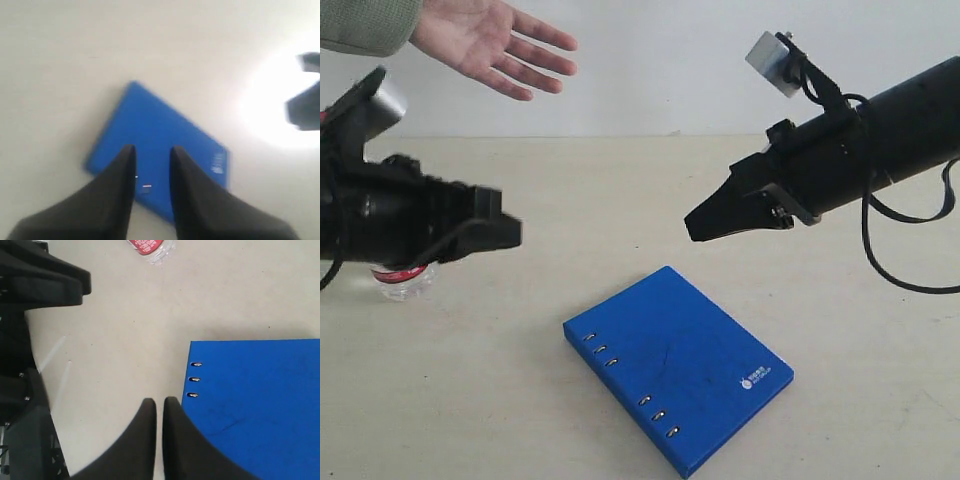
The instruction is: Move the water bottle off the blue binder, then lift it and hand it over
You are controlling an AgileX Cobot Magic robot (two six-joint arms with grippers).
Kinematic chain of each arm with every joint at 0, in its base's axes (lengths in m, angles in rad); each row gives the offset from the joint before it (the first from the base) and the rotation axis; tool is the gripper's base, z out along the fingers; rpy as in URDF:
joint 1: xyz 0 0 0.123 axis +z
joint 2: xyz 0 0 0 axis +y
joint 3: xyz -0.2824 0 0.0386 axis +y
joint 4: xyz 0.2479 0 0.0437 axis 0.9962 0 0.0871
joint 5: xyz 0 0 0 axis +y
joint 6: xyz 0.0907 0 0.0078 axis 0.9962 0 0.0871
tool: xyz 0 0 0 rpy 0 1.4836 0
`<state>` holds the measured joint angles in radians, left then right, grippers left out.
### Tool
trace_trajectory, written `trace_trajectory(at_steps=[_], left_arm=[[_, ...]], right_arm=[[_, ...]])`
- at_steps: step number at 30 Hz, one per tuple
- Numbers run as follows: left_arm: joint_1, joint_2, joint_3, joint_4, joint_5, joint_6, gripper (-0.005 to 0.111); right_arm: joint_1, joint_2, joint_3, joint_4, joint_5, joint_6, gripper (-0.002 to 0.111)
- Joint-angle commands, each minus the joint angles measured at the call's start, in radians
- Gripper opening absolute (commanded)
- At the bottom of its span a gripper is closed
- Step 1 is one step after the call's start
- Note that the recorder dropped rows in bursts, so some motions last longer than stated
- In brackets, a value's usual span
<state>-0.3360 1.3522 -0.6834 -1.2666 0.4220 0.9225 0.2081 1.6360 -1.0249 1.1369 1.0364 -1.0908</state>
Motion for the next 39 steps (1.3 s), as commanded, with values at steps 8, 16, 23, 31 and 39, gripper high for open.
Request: trace_trajectory(at_steps=[8,16,23,31,39], left_arm=[[-0.002,0.086,0.176,0.17,-0.101,-0.2,0.023],[-0.002,0.195,0.146,-0.05,0.103,0.055,0.023],[-0.002,0.195,0.149,-0.115,0.087,0.123,0.043],[-0.002,0.259,0.163,-0.196,0.17,0.189,0.062],[-0.002,0.336,0.159,-0.377,0.174,0.372,0.062]], right_arm=[[0.001,0.039,-0.006,-0.331,-0.24,0.362,0.053],[0.001,0.214,-0.09,-0.53,-0.242,0.536,0.062],[0.001,0.346,-0.175,-0.53,-0.158,0.509,0.062],[0.001,0.47,-0.233,-0.409,-0.005,0.369,0.06],[0.001,0.43,-0.233,-0.253,0.185,0.239,0.05]])
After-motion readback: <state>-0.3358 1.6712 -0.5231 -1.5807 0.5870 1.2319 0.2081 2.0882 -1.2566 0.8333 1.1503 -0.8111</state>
